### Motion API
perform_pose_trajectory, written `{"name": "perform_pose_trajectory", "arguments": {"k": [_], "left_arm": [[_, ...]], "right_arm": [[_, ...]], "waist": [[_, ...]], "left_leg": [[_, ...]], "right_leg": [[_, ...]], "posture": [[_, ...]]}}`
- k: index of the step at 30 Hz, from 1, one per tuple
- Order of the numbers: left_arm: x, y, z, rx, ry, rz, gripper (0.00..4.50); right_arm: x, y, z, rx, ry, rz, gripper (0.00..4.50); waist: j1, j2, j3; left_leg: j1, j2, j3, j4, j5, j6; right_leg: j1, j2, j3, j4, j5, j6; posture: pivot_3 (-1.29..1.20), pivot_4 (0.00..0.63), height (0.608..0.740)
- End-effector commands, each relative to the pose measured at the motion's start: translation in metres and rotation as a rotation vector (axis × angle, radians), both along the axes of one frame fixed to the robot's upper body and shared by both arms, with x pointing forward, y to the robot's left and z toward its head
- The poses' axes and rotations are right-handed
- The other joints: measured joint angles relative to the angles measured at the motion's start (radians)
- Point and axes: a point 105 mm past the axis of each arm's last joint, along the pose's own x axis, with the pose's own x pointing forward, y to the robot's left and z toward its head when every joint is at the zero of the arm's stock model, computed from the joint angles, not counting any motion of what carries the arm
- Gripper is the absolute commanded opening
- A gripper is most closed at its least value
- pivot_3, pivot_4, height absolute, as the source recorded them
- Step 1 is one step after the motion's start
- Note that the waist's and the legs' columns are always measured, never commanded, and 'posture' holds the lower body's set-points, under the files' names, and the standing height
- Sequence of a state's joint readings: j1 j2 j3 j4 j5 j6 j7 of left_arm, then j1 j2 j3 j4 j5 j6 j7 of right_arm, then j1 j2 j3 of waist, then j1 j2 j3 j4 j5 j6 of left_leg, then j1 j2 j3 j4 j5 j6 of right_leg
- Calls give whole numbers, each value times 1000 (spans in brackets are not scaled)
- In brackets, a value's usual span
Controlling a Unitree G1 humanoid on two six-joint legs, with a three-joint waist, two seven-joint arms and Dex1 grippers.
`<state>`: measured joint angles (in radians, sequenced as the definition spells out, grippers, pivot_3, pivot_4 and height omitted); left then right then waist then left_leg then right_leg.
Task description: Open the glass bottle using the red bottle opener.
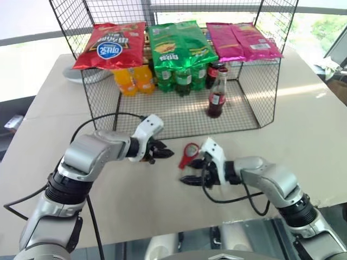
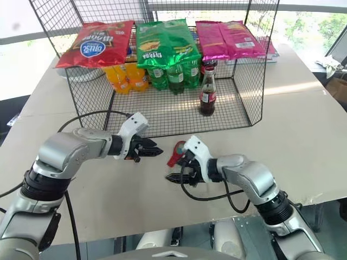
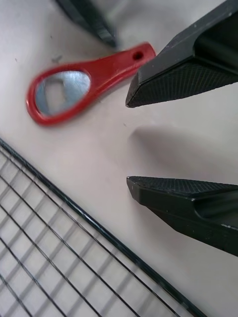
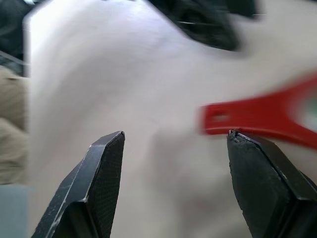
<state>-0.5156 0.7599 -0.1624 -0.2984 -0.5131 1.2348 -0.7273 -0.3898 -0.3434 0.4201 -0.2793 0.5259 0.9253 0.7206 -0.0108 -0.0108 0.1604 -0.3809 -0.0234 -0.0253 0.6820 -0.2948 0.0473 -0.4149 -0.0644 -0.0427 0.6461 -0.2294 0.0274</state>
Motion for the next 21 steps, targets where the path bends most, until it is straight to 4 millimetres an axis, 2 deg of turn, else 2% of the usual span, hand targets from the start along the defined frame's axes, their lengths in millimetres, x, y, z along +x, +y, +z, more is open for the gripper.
{"name": "perform_pose_trajectory", "arguments": {"k": [1,5,7,10,11,15,21], "left_arm": [[-3,-2,10,-27,-50,-13,2229],[-11,-8,12,-65,-78,-43,2229],[-16,-14,16,-107,-74,-77,2229],[-21,-22,23,-139,-88,-143,2229],[-23,-23,22,-121,-103,-168,2773],[-20,-25,11,-20,-166,-235,4177],[-13,-35,-15,75,-174,-337,4177]], "right_arm": [[7,10,5,16,-38,38,3274],[20,22,4,41,-85,30,3274],[19,17,7,68,-93,39,3274],[8,-5,18,110,-94,62,3274],[5,-13,20,109,-98,61,3356],[-2,-43,25,86,-114,-16,3356],[-2,-64,24,54,-137,-174,3356]], "waist": [[0,0,0],[-9,-1,0],[-9,-1,0],[0,0,0],[3,0,0],[6,0,0],[10,0,0]], "left_leg": [[0,-1,0,0,0,0],[2,1,0,1,0,-1],[3,2,0,0,1,-3],[3,5,-2,0,4,-6],[3,5,-2,0,4,-6],[2,3,-2,0,4,-6],[0,3,-1,-1,3,-6]], "right_leg": [[0,-1,1,0,0,0],[0,-3,1,1,0,0],[0,-2,1,3,0,-1],[0,1,-1,5,2,-4],[0,0,-1,6,2,-5],[0,-1,-1,4,2,-4],[0,-1,-1,0,2,-4]], "posture": [[0,150,740],[0,150,740],[0,150,740],[0,150,740],[0,150,740],[0,150,740],[0,150,740]]}}
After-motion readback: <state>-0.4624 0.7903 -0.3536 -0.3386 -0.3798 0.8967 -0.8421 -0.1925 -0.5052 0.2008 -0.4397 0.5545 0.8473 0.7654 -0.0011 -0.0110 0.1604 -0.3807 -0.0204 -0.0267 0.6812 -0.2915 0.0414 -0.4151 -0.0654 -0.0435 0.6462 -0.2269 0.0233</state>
